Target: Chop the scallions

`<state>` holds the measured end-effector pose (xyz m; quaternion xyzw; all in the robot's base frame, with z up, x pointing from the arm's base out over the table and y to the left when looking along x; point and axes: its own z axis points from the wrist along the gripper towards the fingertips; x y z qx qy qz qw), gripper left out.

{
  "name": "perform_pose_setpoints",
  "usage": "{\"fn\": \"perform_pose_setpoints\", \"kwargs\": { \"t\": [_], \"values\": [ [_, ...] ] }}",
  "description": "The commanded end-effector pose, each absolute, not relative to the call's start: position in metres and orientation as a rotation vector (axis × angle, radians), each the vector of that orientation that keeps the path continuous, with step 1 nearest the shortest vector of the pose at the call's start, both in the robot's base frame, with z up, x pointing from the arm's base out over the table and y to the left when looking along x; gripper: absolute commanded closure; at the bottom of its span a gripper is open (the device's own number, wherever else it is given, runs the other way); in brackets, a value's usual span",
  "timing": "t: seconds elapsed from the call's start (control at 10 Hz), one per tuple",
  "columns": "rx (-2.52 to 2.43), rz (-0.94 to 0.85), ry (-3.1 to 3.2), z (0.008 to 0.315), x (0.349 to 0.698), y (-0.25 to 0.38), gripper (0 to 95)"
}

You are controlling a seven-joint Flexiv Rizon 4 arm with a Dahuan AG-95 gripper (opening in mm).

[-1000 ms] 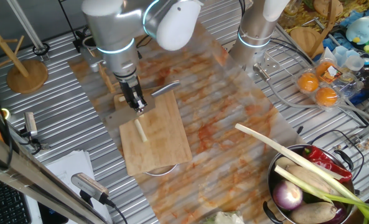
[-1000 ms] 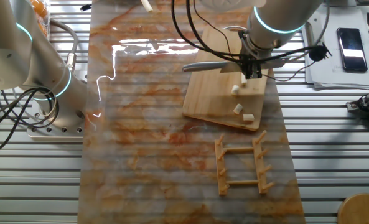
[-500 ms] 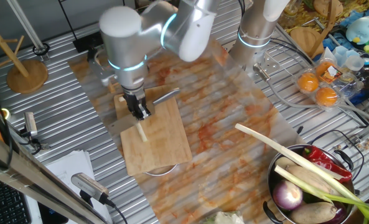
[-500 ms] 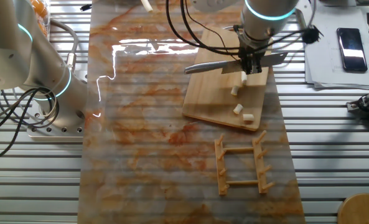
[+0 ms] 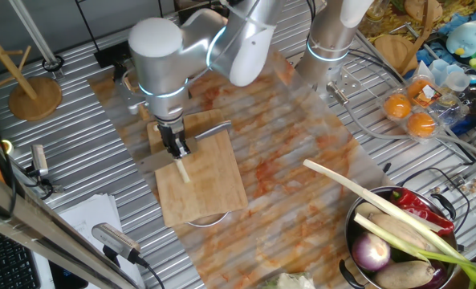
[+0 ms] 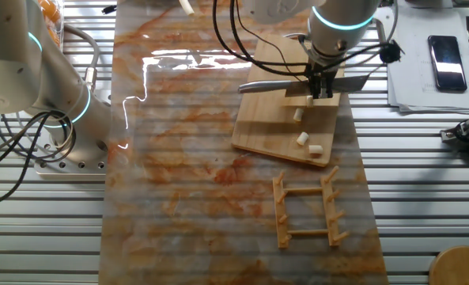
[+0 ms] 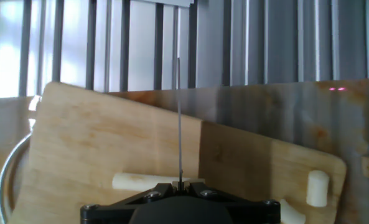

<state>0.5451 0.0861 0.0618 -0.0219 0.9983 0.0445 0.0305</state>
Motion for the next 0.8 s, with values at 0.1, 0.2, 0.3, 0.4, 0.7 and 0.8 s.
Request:
{"fn": "perform_pose_setpoints", "kwargs": {
  "t": [0.1,0.2,0.3,0.4,0.7,0.8],
  "values": [
    [-0.07,0.117,3.078,0.0623,0.5448,0.0924,95.0],
    [-0.067,0.105,3.08,0.0621,0.5448,0.0925,95.0],
    [-0.052,0.098,3.08,0.062,0.5448,0.0925,95.0],
    [-0.032,0.081,3.079,0.0621,0.5447,0.0925,95.0],
    [0.011,0.052,3.079,0.0614,0.5444,0.0914,95.0],
    [0.01,0.047,3.079,0.0612,0.5444,0.0912,95.0]
  ]
}}
